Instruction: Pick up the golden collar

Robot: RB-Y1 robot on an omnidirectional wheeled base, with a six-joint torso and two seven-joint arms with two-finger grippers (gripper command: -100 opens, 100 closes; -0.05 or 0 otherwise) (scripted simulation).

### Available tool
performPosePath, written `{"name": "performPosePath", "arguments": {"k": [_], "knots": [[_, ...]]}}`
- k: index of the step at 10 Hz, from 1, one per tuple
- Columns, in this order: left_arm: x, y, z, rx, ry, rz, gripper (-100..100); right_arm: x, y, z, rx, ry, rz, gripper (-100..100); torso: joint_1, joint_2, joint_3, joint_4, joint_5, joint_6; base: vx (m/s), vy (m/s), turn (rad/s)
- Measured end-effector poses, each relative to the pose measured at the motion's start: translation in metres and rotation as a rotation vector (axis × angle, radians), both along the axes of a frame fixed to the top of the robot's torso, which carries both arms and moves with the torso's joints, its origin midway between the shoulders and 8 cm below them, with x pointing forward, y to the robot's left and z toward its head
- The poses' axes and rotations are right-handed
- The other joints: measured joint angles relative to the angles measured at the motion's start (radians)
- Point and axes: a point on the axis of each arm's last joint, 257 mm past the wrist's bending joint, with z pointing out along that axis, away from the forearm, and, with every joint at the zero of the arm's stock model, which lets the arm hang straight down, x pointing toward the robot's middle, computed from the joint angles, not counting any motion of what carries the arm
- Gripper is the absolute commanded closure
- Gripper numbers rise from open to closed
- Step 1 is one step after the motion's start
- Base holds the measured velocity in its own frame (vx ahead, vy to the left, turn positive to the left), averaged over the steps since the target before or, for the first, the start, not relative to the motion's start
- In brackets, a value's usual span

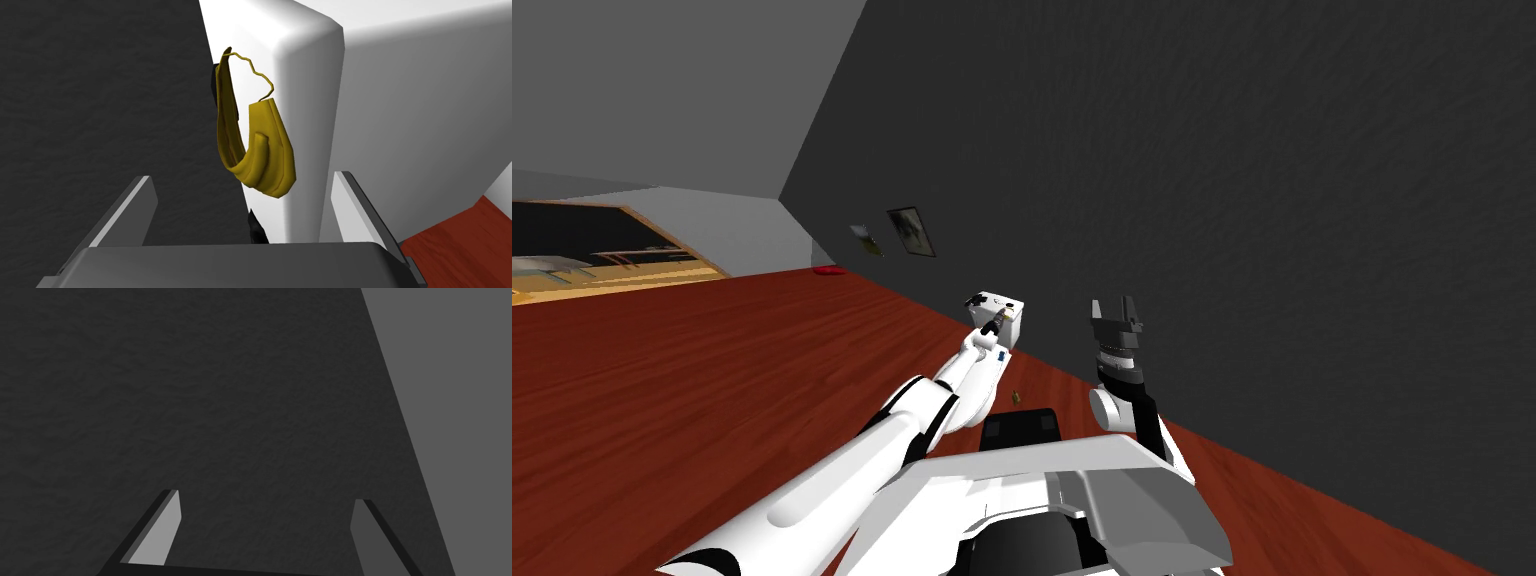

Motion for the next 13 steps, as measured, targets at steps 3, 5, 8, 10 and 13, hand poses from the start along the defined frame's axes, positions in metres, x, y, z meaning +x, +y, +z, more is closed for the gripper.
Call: {"name": "performPosePath", "arguments": {"k": [3,5,8,10,13], "knots": [[0.003,0.007,-0.007,0.024,0.026,0.011,-100,0.0,0.0,0.0,0.0,0.0,0.0,0,-0.001,0.0,0.0,0.0,0.0,-0.001,0.003,0.036,-0.133],[0.005,0.014,-0.013,0.044,0.046,0.021,-100,0.0,0.0,0.0,0.0,0.0,0.0,0,0.0,-0.001,0.0,0.0,0.0,0.0,0.012,0.054,-0.166],[0.008,0.02,-0.016,0.064,0.065,0.03,0,0.0,0.0,0.0,0.0,0.0,0.0,0,-0.002,-0.001,0.0,0.0,0.0,-0.001,0.005,0.021,-0.06],[0.009,0.032,-0.015,0.063,0.065,0.047,-100,0.0,0.0,0.0,0.0,0.0,0.0,0,-0.003,0.0,0.0,0.0,-0.001,0.0,-0.013,0.005,-0.33],[-0.002,0.093,-0.021,0.05,0.07,0.144,-100,0.0,0.0,0.0,0.0,0.0,0.0,0,-0.002,0.003,0.001,0.0,0.0,0.0,-0.027,0.011,-0.269]]}}
